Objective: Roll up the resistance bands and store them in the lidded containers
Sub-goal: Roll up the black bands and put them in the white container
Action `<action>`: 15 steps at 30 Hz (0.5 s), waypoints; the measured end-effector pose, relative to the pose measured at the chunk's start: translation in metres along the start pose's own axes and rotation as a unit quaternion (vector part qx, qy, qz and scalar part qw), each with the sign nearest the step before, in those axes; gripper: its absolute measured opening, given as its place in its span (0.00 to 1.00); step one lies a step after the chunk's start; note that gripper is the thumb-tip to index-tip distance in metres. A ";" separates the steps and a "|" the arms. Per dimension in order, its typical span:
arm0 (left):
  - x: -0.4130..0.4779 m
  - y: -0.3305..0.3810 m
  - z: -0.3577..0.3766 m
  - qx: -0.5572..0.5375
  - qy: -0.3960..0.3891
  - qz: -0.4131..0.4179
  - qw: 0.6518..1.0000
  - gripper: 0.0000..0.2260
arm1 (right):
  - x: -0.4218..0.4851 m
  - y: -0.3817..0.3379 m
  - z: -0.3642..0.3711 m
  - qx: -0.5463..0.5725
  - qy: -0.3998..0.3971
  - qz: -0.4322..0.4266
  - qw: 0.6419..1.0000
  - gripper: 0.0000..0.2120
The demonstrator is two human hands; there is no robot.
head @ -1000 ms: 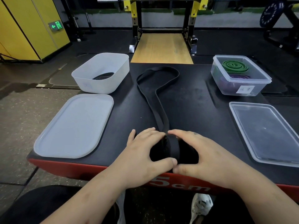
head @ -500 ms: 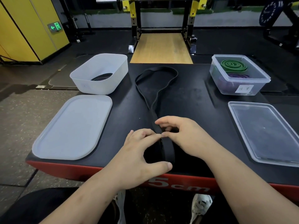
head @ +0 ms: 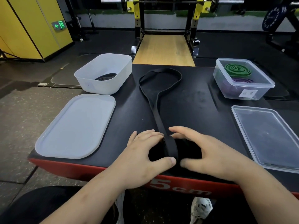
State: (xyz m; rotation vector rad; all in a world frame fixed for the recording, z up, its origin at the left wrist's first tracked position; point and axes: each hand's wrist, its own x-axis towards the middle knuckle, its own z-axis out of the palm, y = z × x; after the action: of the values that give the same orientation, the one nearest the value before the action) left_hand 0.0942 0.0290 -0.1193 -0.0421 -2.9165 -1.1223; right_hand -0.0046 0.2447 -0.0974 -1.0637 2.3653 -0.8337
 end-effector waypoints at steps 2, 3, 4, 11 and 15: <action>0.001 0.002 0.000 -0.002 0.003 0.003 1.000 0.29 | -0.003 -0.004 0.006 -0.009 -0.019 0.001 1.000 0.43; 0.001 0.002 0.000 -0.003 0.002 0.002 1.000 0.29 | -0.001 -0.005 0.010 -0.019 -0.005 -0.002 1.000 0.42; 0.000 0.002 0.000 -0.003 -0.001 0.001 1.000 0.29 | 0.002 -0.006 0.013 -0.019 0.011 -0.005 1.000 0.40; -0.007 -0.002 -0.014 -0.027 -0.050 -0.013 0.998 0.35 | 0.005 0.003 0.013 0.007 0.022 -0.013 1.000 0.37; -0.004 -0.001 -0.010 -0.017 -0.020 0.019 0.999 0.31 | 0.005 0.005 0.012 0.008 0.019 -0.030 0.999 0.34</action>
State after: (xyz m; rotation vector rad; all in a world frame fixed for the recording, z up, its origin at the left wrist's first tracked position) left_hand 0.0986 0.0214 -0.1130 -0.1223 -2.9188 -1.1780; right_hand -0.0033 0.2392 -0.1097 -1.1275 2.3643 -0.9003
